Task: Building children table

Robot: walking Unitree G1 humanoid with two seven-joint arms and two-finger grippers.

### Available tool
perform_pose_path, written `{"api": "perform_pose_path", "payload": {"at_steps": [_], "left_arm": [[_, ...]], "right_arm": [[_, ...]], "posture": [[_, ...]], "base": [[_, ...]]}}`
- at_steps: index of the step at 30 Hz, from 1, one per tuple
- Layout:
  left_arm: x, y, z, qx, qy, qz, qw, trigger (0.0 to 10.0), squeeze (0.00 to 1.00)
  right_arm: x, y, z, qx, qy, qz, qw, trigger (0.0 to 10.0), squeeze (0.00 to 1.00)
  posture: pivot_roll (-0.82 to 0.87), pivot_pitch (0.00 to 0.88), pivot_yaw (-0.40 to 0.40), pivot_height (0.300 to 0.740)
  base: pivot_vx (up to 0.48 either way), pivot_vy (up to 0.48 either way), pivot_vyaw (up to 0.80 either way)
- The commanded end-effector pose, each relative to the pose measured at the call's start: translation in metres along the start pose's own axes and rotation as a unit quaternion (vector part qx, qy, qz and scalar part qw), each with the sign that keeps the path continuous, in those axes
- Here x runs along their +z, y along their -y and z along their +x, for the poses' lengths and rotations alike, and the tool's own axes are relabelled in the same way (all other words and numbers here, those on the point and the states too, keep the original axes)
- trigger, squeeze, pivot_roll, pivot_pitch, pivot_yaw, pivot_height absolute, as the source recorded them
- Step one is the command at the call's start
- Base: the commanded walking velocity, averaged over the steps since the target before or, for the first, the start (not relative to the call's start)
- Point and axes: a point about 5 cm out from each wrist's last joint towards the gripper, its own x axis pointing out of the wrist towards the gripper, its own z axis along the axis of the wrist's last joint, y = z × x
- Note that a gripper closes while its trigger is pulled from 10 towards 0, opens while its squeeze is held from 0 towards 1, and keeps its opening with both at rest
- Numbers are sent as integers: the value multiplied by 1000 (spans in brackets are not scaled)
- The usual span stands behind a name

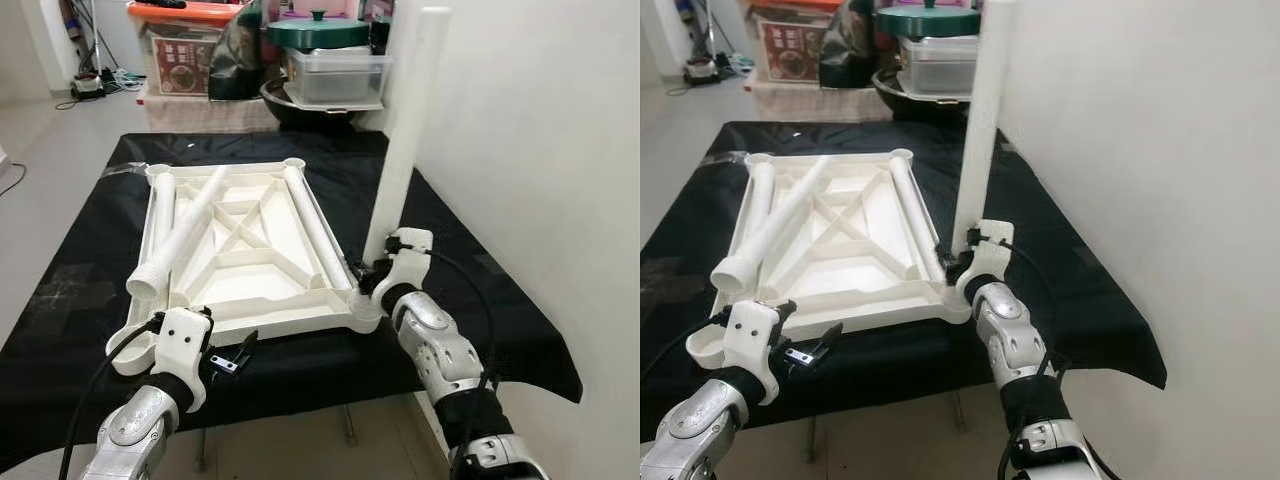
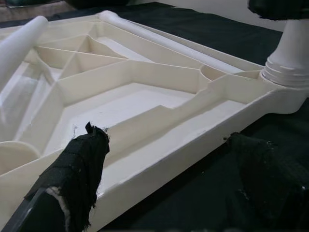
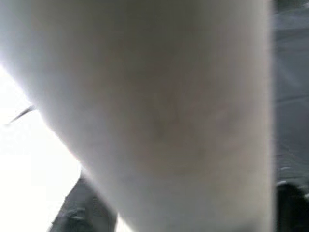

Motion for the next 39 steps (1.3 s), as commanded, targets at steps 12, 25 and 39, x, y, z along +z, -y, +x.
{"api": "perform_pose_path", "payload": {"at_steps": [12, 25, 39], "left_arm": [[-1, 0, 1, 1, 1, -11, 1000, 10000, 0], [-2, -1, 0, 3, 1, -11, 1000, 10000, 0], [-1, 0, 0, 0, 1, -11, 1000, 10000, 0]], "right_arm": [[15, -52, -41, 458, -27, -57, 887, 6902, 0], [-11, 0, 6, 74, -67, -48, 994, 0, 0], [-16, -1, 3, -47, -56, -27, 997, 10000, 0]], "posture": [[145, 0, -125, 740], [154, 0, -132, 740], [148, 0, -123, 740]], "base": [[0, 0, 0], [0, 0, 0], [0, 0, 0]]}}
